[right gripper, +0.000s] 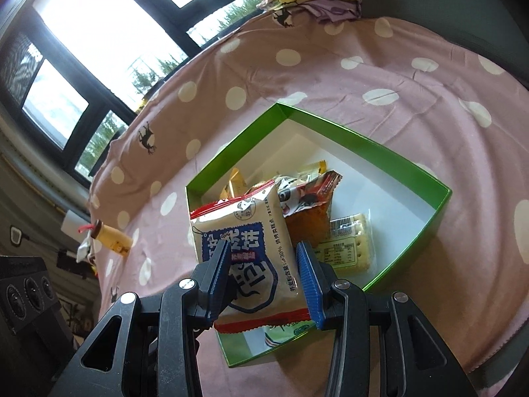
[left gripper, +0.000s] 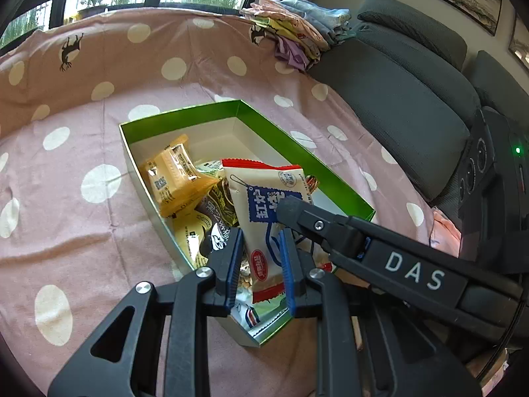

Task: Organize snacks
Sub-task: 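Lower the white biscuit pack into the box among the snacks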

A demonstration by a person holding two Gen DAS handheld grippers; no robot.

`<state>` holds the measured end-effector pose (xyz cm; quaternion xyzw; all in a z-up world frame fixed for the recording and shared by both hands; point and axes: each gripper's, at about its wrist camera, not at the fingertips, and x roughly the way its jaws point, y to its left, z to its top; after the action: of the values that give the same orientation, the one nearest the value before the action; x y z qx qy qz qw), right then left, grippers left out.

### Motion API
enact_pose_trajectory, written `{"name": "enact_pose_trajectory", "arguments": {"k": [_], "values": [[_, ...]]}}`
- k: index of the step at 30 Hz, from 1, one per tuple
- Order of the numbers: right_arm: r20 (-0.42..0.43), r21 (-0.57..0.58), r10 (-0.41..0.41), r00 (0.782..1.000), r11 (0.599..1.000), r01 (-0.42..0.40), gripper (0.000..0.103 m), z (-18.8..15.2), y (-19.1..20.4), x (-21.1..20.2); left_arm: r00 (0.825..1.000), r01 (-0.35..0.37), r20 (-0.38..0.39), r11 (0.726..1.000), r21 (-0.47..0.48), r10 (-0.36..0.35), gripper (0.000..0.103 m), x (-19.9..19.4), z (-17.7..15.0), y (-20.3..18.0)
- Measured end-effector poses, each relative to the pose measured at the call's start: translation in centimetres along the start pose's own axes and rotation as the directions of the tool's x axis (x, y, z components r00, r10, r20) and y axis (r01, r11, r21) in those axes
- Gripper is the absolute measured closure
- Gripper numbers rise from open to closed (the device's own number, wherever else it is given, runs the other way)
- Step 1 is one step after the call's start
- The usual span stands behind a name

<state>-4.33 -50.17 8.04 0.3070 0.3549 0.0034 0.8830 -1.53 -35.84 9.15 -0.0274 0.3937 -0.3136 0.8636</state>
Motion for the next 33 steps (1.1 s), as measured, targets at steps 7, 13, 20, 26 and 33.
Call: {"name": "enact_pose_trajectory", "arguments": {"k": [7, 13, 20, 26, 33], "values": [[-0.007, 0.023, -0.036, 0.999, 0.999, 0.037, 0.058, 0.2, -0.9, 0.6, 0.999, 0.017, -0.028, 1.0, -0.006, -0.017, 0.083, 1.5, 0.2, -0.3], [-0.013, 0.032, -0.061, 0.998, 0.998, 0.062, 0.058, 0.3, -1.2, 0.8, 0.998, 0.029, -0.052, 0.999, -0.024, -0.03, 0.083, 2.5, 0.4, -0.2], [-0.022, 0.041, -0.082, 0.996, 0.996, 0.082, 0.058, 0.3, -1.5, 1.2, 0.996, 0.054, -0.073, 0.997, -0.053, -0.058, 0.083, 3.2, 0.4, 0.4], [-0.025, 0.039, -0.099, 0.995, 0.994, 0.1, 0.058, 0.3, -1.6, 1.3, 0.992, 0.083, -0.092, 0.993, -0.08, -0.091, 0.082, 3.6, 0.3, 0.9], [-0.024, 0.04, -0.112, 0.993, 0.993, 0.113, 0.058, 0.2, -1.5, 1.3, 0.987, 0.109, -0.107, 0.989, -0.102, -0.119, 0.081, 3.9, 0.3, 1.1]]}}
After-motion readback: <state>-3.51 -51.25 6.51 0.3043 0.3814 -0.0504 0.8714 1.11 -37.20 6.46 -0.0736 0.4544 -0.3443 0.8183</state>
